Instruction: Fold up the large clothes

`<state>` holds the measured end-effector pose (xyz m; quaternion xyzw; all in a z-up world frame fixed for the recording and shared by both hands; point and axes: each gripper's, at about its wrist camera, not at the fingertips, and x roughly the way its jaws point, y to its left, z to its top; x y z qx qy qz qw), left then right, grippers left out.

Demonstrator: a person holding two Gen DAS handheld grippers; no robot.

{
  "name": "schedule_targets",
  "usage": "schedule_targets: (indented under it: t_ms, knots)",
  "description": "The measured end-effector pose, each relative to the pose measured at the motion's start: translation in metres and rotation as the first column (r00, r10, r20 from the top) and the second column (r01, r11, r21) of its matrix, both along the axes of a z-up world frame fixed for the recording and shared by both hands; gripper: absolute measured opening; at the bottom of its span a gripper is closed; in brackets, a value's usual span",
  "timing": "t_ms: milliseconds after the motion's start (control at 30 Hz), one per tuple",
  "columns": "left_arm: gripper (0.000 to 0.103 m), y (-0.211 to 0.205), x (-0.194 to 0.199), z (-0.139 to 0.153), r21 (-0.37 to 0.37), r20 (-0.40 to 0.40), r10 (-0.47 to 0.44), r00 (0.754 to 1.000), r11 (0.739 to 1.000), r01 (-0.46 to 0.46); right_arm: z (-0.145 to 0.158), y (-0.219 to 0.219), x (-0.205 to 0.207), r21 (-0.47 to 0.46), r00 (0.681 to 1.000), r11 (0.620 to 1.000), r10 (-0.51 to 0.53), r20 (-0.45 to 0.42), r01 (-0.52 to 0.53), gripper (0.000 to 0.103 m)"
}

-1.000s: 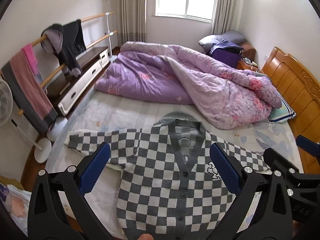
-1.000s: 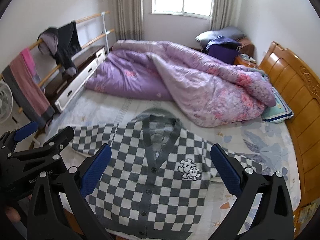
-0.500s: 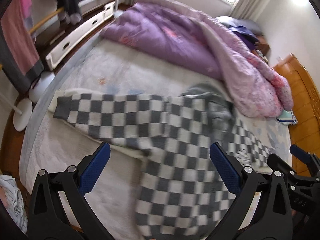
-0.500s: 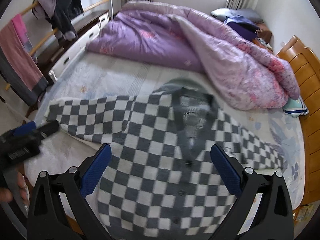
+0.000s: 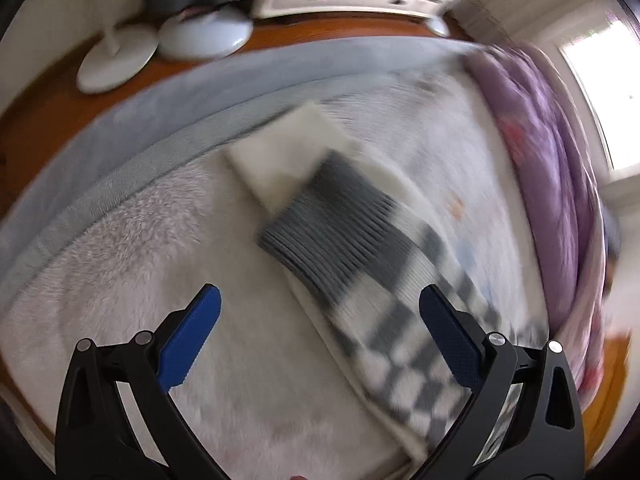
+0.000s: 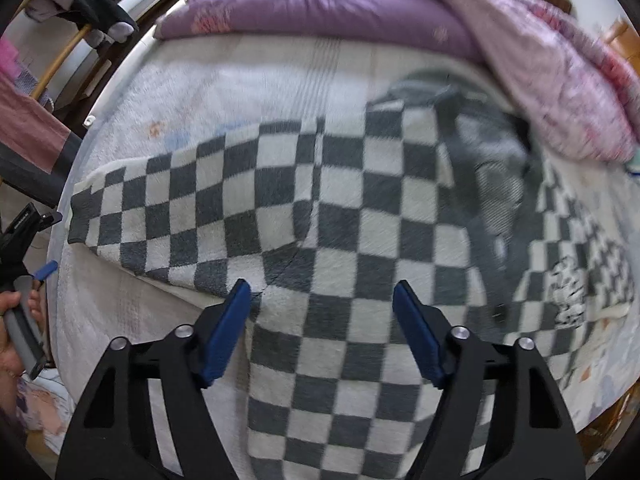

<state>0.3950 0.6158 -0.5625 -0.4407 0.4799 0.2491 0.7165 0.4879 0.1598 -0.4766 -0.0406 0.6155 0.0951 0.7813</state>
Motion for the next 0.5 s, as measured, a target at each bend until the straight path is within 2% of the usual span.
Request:
schedule_targets:
  t_ms: [33, 67, 100, 167, 233, 267, 300, 333, 367, 500]
  knots:
    - [0.095, 0.010, 0.000, -0.009, -0.017, 0.010, 0.022, 1.000, 1.000, -0.022, -0.006, 0.002, 0.002, 0.007, 1.000, 1.000, -0.002, -0.016, 0.002, 0.066]
    - [0.083, 0.016, 0.000, -0.016, -0.023, 0.014, 0.033, 0.999, 0.999, -0.033, -0.013, 0.004, 0.005, 0.014, 0.999, 1.000, -0.001, -0.033, 0.001, 0.063]
    - [0.077, 0.021, 0.001, -0.022, -0.031, 0.007, 0.039, 0.999, 0.999, -0.039, -0.018, 0.006, 0.007, 0.018, 0.999, 1.000, 0.002, -0.041, -0.001, 0.061]
    - [0.075, 0.029, 0.001, -0.033, -0.060, 0.011, 0.054, 0.998, 0.997, -0.053, -0.026, 0.011, 0.010, 0.023, 0.998, 1.000, 0.017, -0.055, -0.016, 0.058]
    - [0.065, 0.033, 0.003, -0.038, -0.072, 0.017, 0.059, 0.998, 0.996, -0.057, -0.033, 0.015, 0.014, 0.029, 0.997, 0.999, 0.032, -0.065, -0.031, 0.055]
    - [0.065, 0.033, 0.002, -0.037, -0.070, 0.025, 0.060, 0.998, 0.996, -0.058, -0.036, 0.017, 0.016, 0.032, 0.997, 0.999, 0.039, -0.070, -0.037, 0.053]
    - [0.064, 0.033, 0.001, -0.036, -0.063, 0.029, 0.061, 0.998, 0.996, -0.059, -0.039, 0.017, 0.018, 0.038, 0.997, 0.998, 0.042, -0.072, -0.039, 0.047]
    - [0.047, 0.033, 0.000, -0.033, -0.049, 0.027, 0.055, 0.998, 0.997, -0.054, -0.042, 0.018, 0.020, 0.049, 0.996, 0.998, 0.044, -0.076, -0.040, 0.043]
    - [0.036, 0.034, 0.003, -0.033, -0.037, 0.018, 0.049, 0.999, 0.998, -0.049, -0.045, 0.019, 0.023, 0.062, 0.996, 0.997, 0.041, -0.084, -0.036, 0.041]
    - [0.009, 0.033, 0.003, -0.015, -0.002, 0.064, 0.038, 0.997, 0.999, -0.037, -0.061, 0.018, 0.036, 0.106, 0.993, 0.994, 0.023, -0.114, -0.011, 0.026]
